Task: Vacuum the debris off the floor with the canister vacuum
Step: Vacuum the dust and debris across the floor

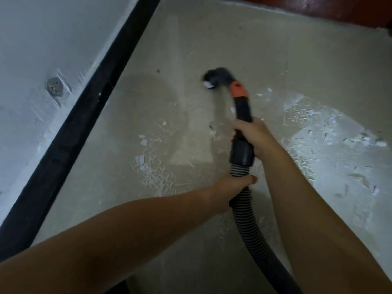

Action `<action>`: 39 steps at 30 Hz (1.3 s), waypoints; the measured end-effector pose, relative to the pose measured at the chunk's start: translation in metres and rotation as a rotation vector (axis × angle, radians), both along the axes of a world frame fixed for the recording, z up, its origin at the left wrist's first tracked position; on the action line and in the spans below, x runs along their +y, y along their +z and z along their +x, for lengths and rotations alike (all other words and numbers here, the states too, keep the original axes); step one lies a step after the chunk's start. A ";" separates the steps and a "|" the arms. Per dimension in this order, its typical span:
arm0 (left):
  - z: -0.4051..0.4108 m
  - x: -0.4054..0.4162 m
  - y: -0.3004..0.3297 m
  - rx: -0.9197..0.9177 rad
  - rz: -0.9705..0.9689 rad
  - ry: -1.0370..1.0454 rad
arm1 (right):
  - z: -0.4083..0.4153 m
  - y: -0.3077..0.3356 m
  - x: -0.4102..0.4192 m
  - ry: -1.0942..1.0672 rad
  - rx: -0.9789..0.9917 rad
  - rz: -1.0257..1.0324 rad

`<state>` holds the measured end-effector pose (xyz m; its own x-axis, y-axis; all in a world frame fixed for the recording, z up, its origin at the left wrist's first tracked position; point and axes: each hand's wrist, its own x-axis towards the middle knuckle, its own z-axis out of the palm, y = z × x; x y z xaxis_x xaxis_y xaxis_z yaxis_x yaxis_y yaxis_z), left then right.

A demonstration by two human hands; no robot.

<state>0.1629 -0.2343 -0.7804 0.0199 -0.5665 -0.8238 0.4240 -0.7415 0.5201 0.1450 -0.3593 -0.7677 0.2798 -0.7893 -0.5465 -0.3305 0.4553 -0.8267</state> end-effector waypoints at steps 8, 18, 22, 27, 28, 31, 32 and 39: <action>-0.006 0.023 -0.007 -0.144 0.000 0.086 | 0.004 0.002 0.019 -0.015 0.035 0.010; 0.016 0.019 -0.015 -0.033 0.011 0.179 | 0.039 -0.017 0.015 0.153 0.074 -0.054; 0.036 -0.010 -0.010 -0.046 -0.056 0.092 | 0.028 -0.018 -0.018 -0.230 0.130 -0.106; 0.053 -0.008 -0.019 -0.156 -0.013 0.308 | 0.085 -0.017 -0.012 0.025 0.089 -0.114; 0.055 -0.005 -0.022 -0.169 -0.007 0.357 | 0.098 -0.017 -0.006 0.158 0.083 -0.105; 0.059 -0.006 -0.025 -0.112 -0.007 0.458 | 0.121 -0.011 0.005 0.520 0.100 -0.095; 0.059 -0.010 -0.024 -0.094 -0.011 0.457 | 0.121 -0.011 0.001 0.540 0.107 -0.102; 0.087 -0.062 -0.015 -0.068 -0.039 0.117 | 0.084 -0.030 -0.074 -0.292 0.201 -0.154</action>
<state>0.2503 -0.2967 -0.7954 0.1431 -0.5882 -0.7959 0.4694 -0.6677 0.5778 0.2287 -0.4330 -0.7973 -0.0700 -0.8972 -0.4360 -0.3679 0.4295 -0.8247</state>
